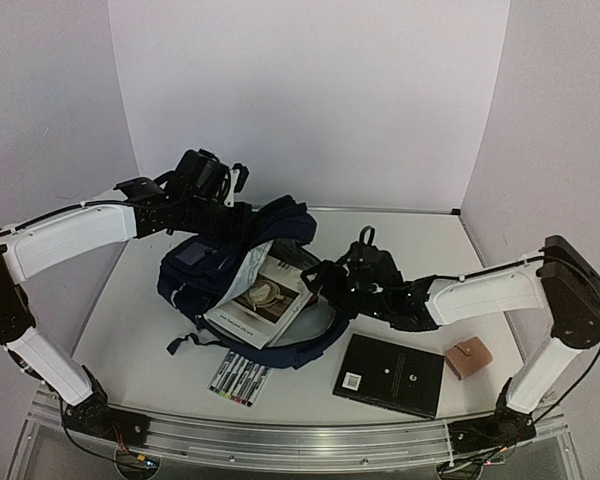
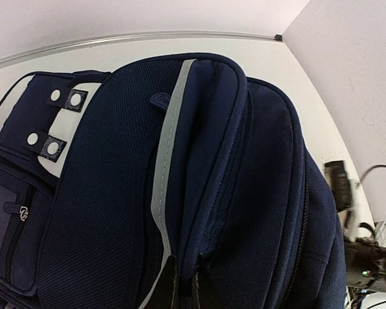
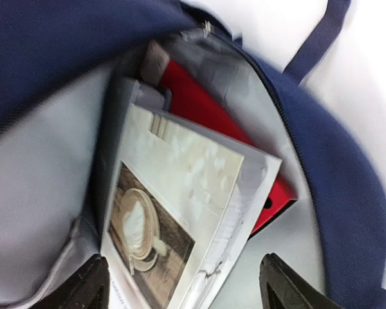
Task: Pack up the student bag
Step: Place the book in the student bag, then zip the student bag at the center of the board.
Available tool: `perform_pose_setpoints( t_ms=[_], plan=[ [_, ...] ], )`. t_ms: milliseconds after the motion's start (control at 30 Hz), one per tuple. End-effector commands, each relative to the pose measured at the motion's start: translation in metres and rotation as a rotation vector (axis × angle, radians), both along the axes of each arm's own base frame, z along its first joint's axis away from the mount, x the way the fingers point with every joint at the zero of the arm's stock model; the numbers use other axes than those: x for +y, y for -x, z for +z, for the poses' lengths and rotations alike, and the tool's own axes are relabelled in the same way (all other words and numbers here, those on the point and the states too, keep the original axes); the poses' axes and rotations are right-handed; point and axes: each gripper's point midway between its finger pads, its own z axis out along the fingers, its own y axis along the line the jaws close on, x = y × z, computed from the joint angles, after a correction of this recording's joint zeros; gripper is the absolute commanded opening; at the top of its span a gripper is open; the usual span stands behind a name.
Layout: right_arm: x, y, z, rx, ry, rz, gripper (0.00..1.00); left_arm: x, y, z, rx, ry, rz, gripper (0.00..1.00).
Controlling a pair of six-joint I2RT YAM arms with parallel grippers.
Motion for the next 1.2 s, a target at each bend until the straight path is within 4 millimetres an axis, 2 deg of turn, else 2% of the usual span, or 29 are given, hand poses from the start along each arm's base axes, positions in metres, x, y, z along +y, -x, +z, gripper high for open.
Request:
perform_pose_setpoints(
  t_ms=[0,133,233,333,400,467,500,533,600,667,767,833,900,1000,1167],
  plan=[
    [-0.047,0.001,0.037,-0.106,0.110,-0.102,0.82,0.012,-0.038,0.063,-0.135,0.140,0.088,0.00],
    [-0.072,0.015,0.047,-0.103,0.120,-0.123,0.83,0.018,-0.057,0.076,-0.177,0.155,0.115,0.00],
    [-0.088,0.022,0.053,-0.106,0.102,-0.152,0.87,0.016,-0.072,0.070,-0.171,0.164,0.122,0.00],
    [-0.101,0.026,0.054,-0.111,0.097,-0.179,0.88,0.017,-0.088,0.042,-0.086,0.160,0.138,0.00],
    [-0.104,0.028,0.056,-0.113,0.098,-0.182,0.87,0.010,-0.088,0.024,-0.031,0.157,0.103,0.00],
    [-0.104,0.030,0.057,-0.113,0.101,-0.175,0.87,-0.002,-0.082,0.015,-0.001,0.182,0.038,0.01],
    [-0.105,0.030,0.057,-0.114,0.106,-0.172,0.87,-0.009,-0.075,0.013,0.012,0.208,-0.010,0.05],
    [-0.104,0.030,0.057,-0.115,0.114,-0.168,0.86,-0.017,-0.067,0.009,0.034,0.234,-0.065,0.14],
    [-0.104,0.028,0.059,-0.123,0.142,-0.163,0.86,-0.025,-0.054,0.010,0.045,0.272,-0.142,0.41],
    [-0.104,0.026,0.062,-0.134,0.194,-0.152,0.85,-0.024,-0.041,0.011,0.049,0.293,-0.180,0.63],
    [-0.099,0.025,0.066,-0.158,0.267,-0.109,0.86,-0.007,-0.022,0.012,0.032,0.307,-0.164,0.82],
    [-0.093,0.024,0.067,-0.164,0.283,-0.075,0.89,0.008,-0.012,0.017,0.016,0.313,-0.122,0.89],
    [-0.084,0.024,0.066,-0.157,0.282,-0.048,0.92,0.027,-0.005,0.009,0.025,0.298,-0.046,0.95],
    [-0.066,0.022,0.054,-0.129,0.270,0.004,0.95,0.060,0.001,-0.022,0.087,0.243,0.104,0.97],
    [-0.021,0.026,0.029,-0.077,0.183,0.148,0.95,0.098,0.018,-0.078,0.211,0.218,0.276,0.96]
  ],
)
